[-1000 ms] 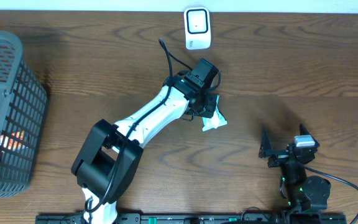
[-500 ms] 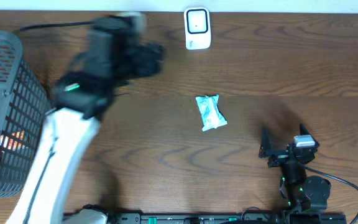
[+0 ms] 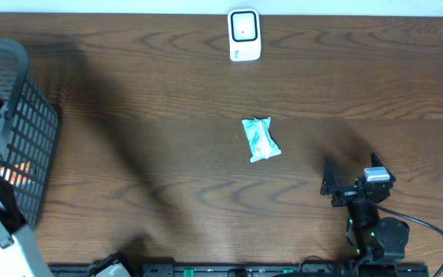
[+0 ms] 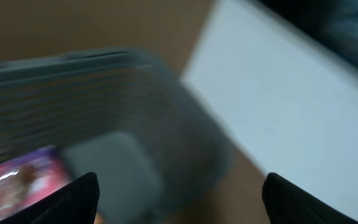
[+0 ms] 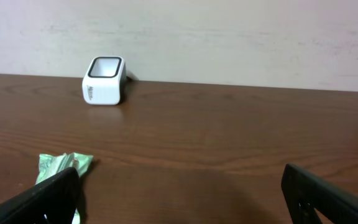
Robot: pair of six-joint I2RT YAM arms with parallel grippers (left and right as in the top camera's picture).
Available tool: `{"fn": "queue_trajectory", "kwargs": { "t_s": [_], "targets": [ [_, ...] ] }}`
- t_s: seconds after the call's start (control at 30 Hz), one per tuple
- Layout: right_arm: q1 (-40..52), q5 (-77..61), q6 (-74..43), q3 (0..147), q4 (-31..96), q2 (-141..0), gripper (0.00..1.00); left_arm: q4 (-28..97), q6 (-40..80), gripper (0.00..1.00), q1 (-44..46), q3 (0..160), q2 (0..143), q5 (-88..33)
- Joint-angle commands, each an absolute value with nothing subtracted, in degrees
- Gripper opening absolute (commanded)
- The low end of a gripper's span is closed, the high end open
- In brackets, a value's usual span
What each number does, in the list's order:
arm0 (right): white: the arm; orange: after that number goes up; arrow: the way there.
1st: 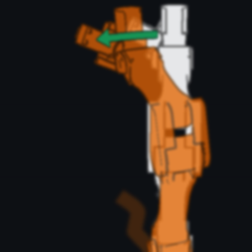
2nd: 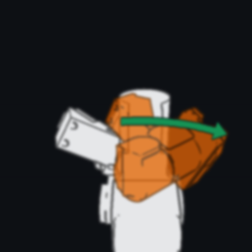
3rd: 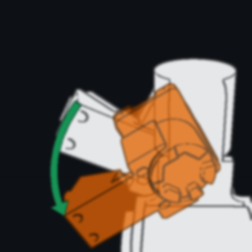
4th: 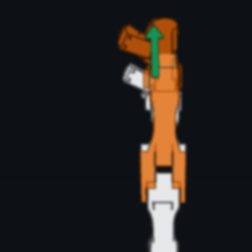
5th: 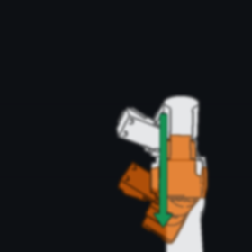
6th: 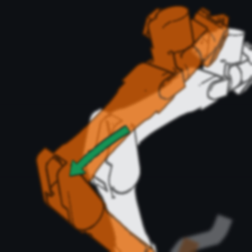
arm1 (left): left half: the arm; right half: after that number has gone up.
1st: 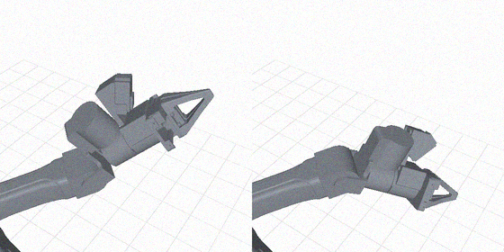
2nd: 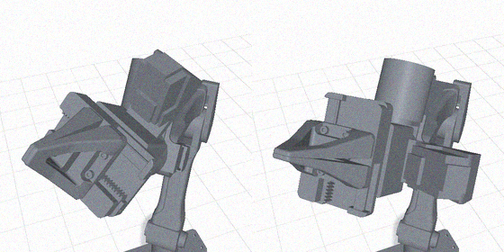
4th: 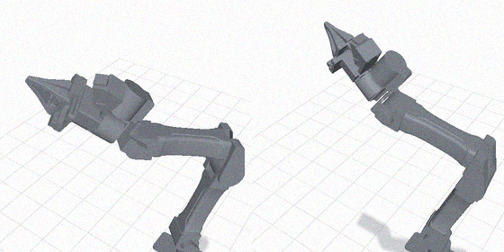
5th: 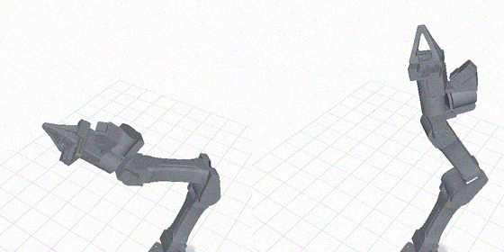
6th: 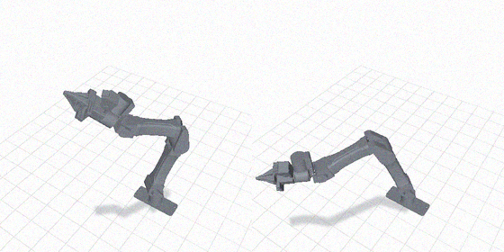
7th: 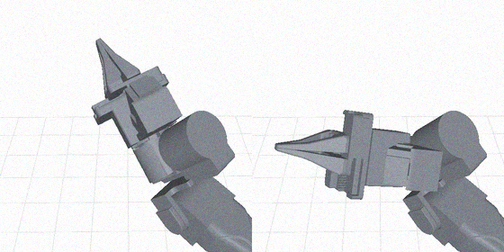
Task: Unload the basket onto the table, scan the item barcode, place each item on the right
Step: 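Release the green pouch and return the left gripper to the basket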
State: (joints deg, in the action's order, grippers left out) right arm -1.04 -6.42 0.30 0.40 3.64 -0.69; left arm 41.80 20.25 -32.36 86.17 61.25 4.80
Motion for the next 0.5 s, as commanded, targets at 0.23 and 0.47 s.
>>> {"fn": "queue_trajectory", "kwargs": {
  "t_s": [0.23, 0.47],
  "targets": [
    [-0.7, -6.3, 0.7, 0.4, 3.9, -0.4, 0.99, 50.4, 14.9, 1.0, -37.4, 85.4, 73.7, 30.5],
    [-0.7, -6.3, 0.7, 0.4, 3.9, -0.4, 0.99, 51.3, 14.8, 0.98, -43.6, 85.4, 80.6, 27.2]
  ]
}}
